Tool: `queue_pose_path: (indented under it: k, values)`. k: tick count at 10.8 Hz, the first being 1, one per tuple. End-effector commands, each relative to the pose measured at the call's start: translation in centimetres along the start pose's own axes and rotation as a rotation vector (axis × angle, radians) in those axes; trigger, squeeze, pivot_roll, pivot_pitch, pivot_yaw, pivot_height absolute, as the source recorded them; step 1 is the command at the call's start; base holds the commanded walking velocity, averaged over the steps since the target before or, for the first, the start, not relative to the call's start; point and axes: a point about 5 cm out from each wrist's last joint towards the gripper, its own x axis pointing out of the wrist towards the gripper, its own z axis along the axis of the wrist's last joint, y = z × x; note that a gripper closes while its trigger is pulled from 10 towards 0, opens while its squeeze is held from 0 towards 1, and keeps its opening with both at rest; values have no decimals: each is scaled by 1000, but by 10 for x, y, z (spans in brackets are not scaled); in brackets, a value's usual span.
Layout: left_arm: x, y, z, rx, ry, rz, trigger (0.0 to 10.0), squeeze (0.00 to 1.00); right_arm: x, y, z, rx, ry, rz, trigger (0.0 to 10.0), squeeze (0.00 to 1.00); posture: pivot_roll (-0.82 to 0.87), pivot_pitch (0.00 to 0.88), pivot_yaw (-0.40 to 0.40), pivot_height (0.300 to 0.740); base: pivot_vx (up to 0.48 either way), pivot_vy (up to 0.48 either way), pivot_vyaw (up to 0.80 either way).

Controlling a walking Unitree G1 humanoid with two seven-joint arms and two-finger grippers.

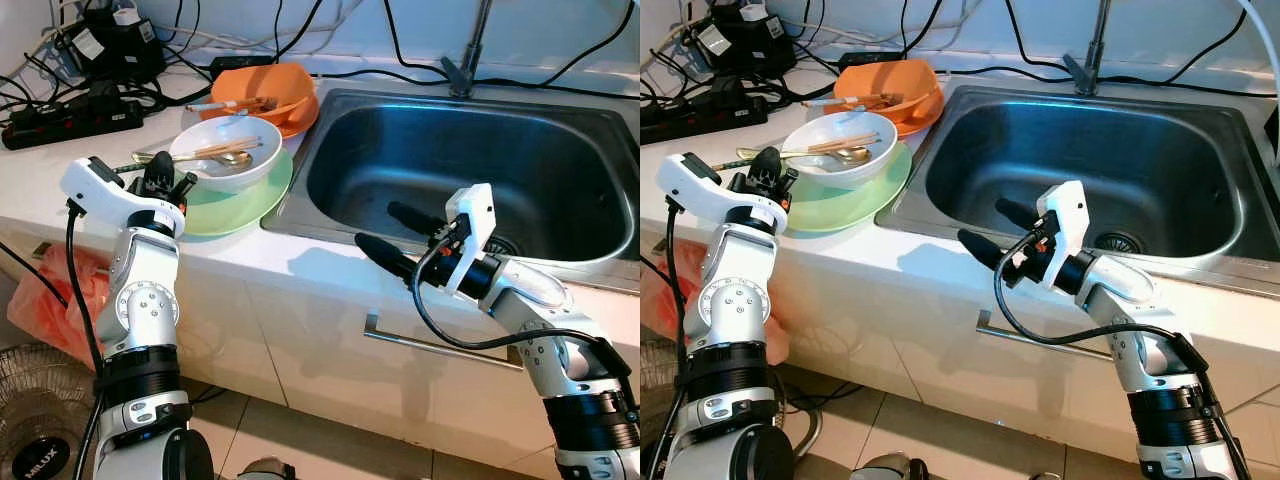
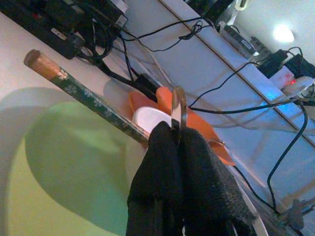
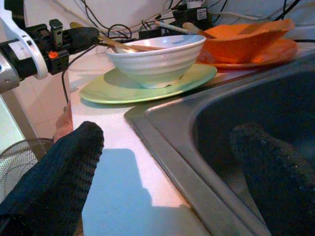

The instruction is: Kitchen organization

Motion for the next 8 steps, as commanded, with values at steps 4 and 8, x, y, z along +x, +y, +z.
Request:
queue_pose_path:
  k: [4,8]
  values:
    - [3,-8,7,4,-24,-21,0,0,2,6,1,-8,2,29,10000,937,110,38,107,740,0,0,0]
    - [-1,-28,-4,-45,89,-72,0,0,2,6,3,-12,-3,34,10000,937,115,36,108,740,0,0,0]
